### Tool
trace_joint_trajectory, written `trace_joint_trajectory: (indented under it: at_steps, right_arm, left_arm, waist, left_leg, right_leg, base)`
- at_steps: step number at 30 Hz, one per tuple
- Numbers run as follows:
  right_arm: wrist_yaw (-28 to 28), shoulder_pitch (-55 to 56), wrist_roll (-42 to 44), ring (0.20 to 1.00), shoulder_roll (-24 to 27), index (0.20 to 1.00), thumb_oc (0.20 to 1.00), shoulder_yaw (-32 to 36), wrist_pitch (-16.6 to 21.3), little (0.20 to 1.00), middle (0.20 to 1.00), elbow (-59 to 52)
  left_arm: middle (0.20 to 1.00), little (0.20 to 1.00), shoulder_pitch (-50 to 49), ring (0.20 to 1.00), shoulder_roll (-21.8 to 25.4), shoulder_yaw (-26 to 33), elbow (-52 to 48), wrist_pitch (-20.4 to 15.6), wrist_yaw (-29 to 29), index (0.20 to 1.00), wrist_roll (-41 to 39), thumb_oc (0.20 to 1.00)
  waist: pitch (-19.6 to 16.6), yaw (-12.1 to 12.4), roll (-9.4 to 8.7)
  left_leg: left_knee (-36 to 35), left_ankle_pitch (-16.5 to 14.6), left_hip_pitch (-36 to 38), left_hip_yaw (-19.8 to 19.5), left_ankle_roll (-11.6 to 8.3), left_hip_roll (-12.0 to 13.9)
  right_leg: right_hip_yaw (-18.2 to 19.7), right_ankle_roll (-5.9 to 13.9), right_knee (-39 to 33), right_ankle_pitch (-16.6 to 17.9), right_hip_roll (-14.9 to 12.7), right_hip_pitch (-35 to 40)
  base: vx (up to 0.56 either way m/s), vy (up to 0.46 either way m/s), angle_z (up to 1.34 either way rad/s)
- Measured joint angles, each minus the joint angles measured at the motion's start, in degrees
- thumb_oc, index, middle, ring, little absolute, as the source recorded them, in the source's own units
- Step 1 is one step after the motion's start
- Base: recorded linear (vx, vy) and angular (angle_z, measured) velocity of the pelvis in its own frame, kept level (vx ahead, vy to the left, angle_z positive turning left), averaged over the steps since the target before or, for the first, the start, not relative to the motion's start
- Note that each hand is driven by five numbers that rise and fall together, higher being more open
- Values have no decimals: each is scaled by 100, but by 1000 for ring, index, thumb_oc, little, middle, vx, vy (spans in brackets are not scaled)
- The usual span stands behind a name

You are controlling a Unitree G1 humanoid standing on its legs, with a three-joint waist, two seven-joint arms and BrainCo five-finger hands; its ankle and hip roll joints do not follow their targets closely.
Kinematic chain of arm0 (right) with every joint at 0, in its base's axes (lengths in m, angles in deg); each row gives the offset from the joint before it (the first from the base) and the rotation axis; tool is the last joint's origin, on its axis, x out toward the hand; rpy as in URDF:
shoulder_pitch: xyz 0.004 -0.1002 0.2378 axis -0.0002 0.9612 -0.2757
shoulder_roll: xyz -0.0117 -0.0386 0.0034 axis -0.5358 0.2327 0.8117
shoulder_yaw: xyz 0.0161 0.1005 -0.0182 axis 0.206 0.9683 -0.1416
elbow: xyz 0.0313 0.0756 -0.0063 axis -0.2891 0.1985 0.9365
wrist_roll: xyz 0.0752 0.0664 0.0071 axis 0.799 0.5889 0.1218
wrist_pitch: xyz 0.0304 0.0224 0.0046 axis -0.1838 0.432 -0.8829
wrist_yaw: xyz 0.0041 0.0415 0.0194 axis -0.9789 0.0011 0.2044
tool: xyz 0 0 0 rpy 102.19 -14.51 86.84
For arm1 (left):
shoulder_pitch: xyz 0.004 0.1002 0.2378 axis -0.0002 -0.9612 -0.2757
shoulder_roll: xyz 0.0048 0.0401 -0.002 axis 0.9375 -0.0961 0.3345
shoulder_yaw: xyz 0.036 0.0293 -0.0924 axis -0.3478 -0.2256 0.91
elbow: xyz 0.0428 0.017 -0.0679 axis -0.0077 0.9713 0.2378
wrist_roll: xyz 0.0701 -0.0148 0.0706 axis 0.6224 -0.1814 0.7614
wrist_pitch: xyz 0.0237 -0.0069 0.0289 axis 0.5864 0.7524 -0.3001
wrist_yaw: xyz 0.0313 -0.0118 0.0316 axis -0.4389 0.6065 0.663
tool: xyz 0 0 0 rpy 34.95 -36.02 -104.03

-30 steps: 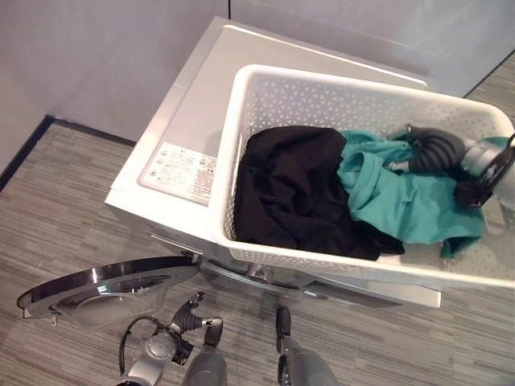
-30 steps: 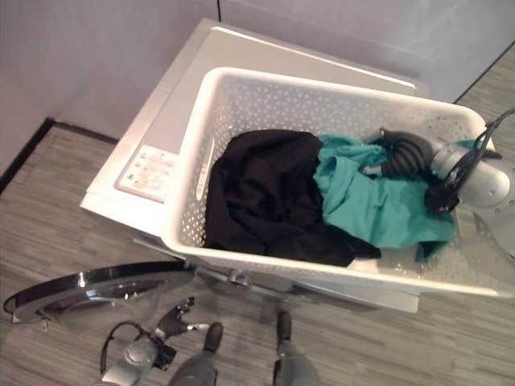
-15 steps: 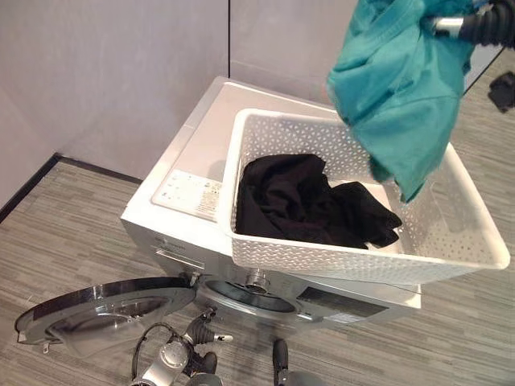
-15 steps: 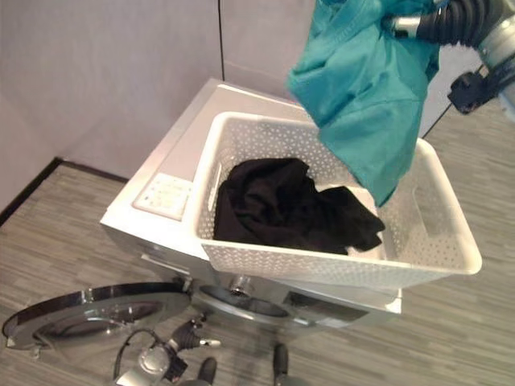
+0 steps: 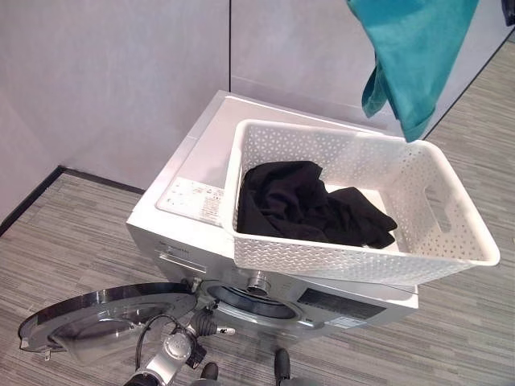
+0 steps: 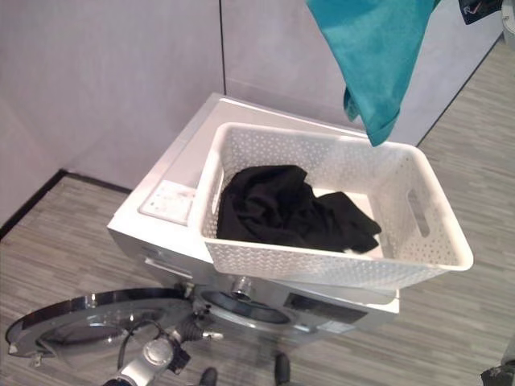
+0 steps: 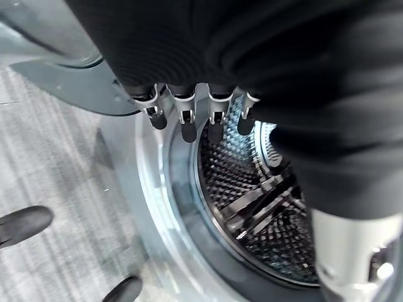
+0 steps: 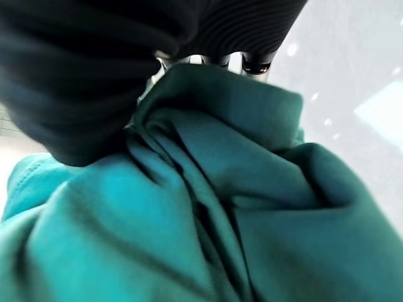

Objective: Grab the laundry basket,head to the washer,open it,put in the laundry and shut it.

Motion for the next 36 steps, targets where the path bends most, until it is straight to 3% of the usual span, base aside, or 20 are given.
trace_joint_trajectory:
  at_steps: [5,10,17,19,21,22,24,25,26,27,28,29,30,32,33,34,36]
  right_arm:
    - [228,-151,130,200,31,200,200,-6,1,200,200,164]
    - [233,-166,207,200,156,200,200,-37,-4,200,200,330]
    - [265,-102,188,200,903,200,200,-69,-256,200,200,919]
    - [340,590,94,200,1161,200,200,509,-225,200,200,584]
    - [334,887,11,200,1125,200,200,614,-252,200,200,552]
    - [351,1408,-31,200,1124,200,200,1164,-264,200,200,422]
    - [375,1788,-34,200,1108,200,200,1483,-280,200,200,399]
    - [375,2096,-40,200,1131,200,200,1584,-336,200,200,405]
    - [374,2297,-69,200,1126,200,200,1729,-339,200,200,417]
    - [376,2427,-75,200,1131,200,200,1838,-346,200,200,422]
    - [351,2532,-117,200,1167,200,200,1873,-380,200,200,407]
    - [347,2833,-193,200,1148,200,200,2180,-372,200,200,298]
    - [322,3173,-236,200,1156,200,200,2353,-381,200,200,174]
    - [303,3596,-340,200,971,200,200,2470,-382,200,200,-143]
    - [293,3772,-363,200,823,200,200,2523,-381,200,200,-302]
    - [191,4139,-470,200,516,200,200,2564,-373,200,200,-614]
    - [140,4157,-478,200,100,200,200,2550,-381,200,200,-607]
  left_arm:
    - [1000,1000,-3,1000,-61,-149,10,-2,-1,1000,0,1000]
    - [1000,1000,-21,1000,-63,-163,67,-3,-1,1000,0,1000]
    - [1000,1000,-67,1000,-51,-102,224,-9,2,1000,-38,1000]
    - [1000,1000,-140,1000,5,-48,242,-7,14,1000,-39,1000]
    - [1000,1000,-124,1000,38,-41,251,-8,17,1000,-37,1000]
    - [1000,1000,-114,1000,28,104,227,-15,20,1000,-38,1000]
    - [1000,1000,-89,1000,45,269,224,-34,57,1000,-38,1000]
    - [1000,1000,-136,1000,75,364,230,-37,121,1000,-40,1000]
    - [1000,1000,-214,1000,54,419,246,-39,146,1000,-43,1000]
    - [1000,1000,-217,1000,10,480,237,-54,171,1000,-48,1000]
    - [1000,1000,-298,1000,-7,541,234,-62,177,1000,-75,1000]
    - [1000,1000,-313,1000,31,588,225,-66,180,1000,-84,1000]
    - [1000,1000,-357,1000,80,657,223,-66,198,1000,-91,1000]
    - [1000,1000,-465,1000,241,781,216,-62,236,1000,-99,1000]
    - [1000,1000,-530,1000,240,829,212,-62,257,1000,-101,1000]
    - [1000,1000,-608,1000,397,921,218,-62,300,1000,-153,1000]
    - [1000,1000,-663,1000,397,1013,195,-53,343,1000,-269,1000]
  waist:
    - [-68,-105,-2]
    - [-93,-182,-18]
    - [-116,-399,-55]
    - [-110,-522,-51]
    - [-41,-604,8]
    - [-14,-670,18]
    - [88,-725,89]
    - [101,-752,158]
    - [132,-735,324]
    - [144,-687,521]
    - [193,-623,841]
    - [207,-524,830]
    - [198,-354,801]
    - [183,-183,628]
    - [151,-117,567]
    - [76,114,348]
    - [79,215,212]
  left_leg:
    - [-2,-7,32,61,35,-51]
    - [-73,-43,231,371,114,-106]
    - [-80,-123,444,791,295,-300]
    - [-81,-157,536,1027,349,-336]
    - [-83,-204,615,1308,427,-377]
    - [-58,-238,594,1431,547,-475]
    - [-31,-256,595,1559,630,-486]
    - [-59,-209,607,1608,706,-499]
    - [-91,-154,597,1687,715,-395]
    - [-113,-143,562,1722,695,-217]
    - [-58,-57,481,1756,634,40]
    - [-13,-31,451,1850,600,96]
    - [-33,-25,468,1898,588,152]
    - [30,-6,420,2050,556,236]
    - [35,6,402,2076,537,294]
    - [133,41,389,2225,484,317]
    - [617,35,167,2213,562,443]
  right_leg:
    - [80,21,1,9,-42,-2]
    - [356,80,3,48,-69,9]
    - [757,234,7,143,-185,8]
    - [779,351,49,266,-188,-60]
    - [685,348,95,403,-235,-137]
    - [530,331,71,505,-279,-167]
    - [230,369,0,711,-326,-182]
    - [-112,362,29,425,-398,-158]
    - [-238,153,388,116,-351,-285]
    - [-308,124,1073,-117,-257,-524]
    - [-366,369,2111,-562,-289,-711]
    - [-328,507,2721,-933,-376,-828]
    - [-361,458,3159,-1163,-495,-778]
    - [-323,683,3437,-1672,-736,-509]
    - [-327,663,3501,-1804,-795,-459]
    - [-337,539,2927,-1616,-892,-171]
    - [-423,387,2101,-1700,-709,243]
  base:
    - [-25,57,-6]
    - [-40,81,-31]
    - [-68,96,-30]
    - [-103,50,-62]
    - [-209,52,-73]
    - [-224,28,-51]
    - [-177,7,-34]
    - [-213,-3,-20]
    - [-157,-8,-15]
    - [-183,-23,-14]
    - [-160,-49,-18]
    - [-186,-83,-26]
    - [-121,-117,-29]
    - [-99,-141,-34]
    - [-83,-156,-70]
    - [-73,-184,-77]
    - [-64,-227,-78]
